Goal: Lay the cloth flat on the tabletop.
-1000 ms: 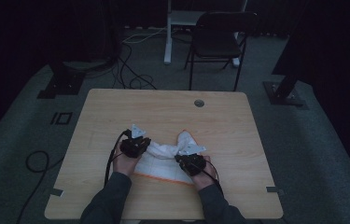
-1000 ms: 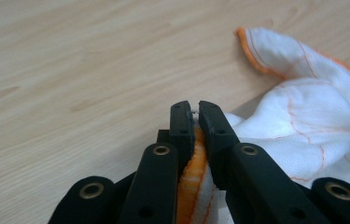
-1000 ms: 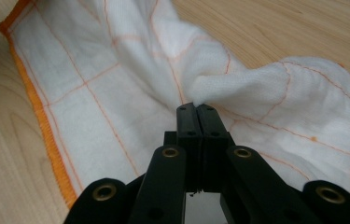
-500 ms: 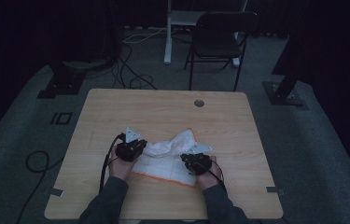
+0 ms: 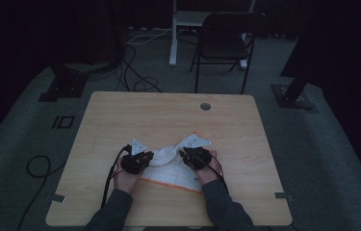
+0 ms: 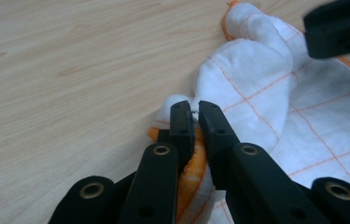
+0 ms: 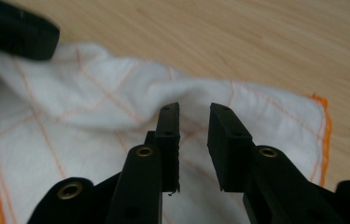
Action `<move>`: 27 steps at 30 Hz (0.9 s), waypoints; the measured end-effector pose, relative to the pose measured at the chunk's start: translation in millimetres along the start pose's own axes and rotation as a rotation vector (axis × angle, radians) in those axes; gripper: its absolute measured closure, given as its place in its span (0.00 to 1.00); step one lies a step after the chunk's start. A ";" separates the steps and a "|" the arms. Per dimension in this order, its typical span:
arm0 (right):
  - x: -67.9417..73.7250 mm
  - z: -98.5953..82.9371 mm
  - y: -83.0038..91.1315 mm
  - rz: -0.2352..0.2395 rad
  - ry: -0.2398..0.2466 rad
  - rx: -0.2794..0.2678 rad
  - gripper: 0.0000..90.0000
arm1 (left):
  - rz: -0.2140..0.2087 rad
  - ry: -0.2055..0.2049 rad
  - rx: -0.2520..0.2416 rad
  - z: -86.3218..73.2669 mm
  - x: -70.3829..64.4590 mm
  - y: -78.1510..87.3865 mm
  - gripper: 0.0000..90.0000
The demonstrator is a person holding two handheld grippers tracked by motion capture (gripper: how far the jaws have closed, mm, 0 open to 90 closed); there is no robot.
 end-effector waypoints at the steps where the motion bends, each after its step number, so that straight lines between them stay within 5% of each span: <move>1: 0.0 1.9 -1.8 -0.003 0.000 0.000 0.81 | -0.001 -0.005 0.004 -1.0 -0.3 0.0 0.95; 13: -5.6 11.2 -25.4 -0.017 -0.017 0.027 0.70 | -0.008 0.009 0.027 -12.0 -1.3 -0.8 0.95; 20: -4.8 -0.5 -25.3 0.005 -0.009 0.086 1.00 | -0.015 0.020 0.037 -18.8 -1.5 0.9 0.95; 27: -8.4 -10.1 -12.9 0.001 -0.028 0.076 0.99 | -0.023 0.023 0.049 -25.3 -3.9 3.2 0.94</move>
Point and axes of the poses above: each handheld gripper's, and its own axes: y roughly backward along the jaws, z roughly out of its top, x roughly to its left, the point moved 4 cm from there along -y, roughly forward along the jaws, and after that the axes turned 14 degrees about -x, right-handed, at the moved point
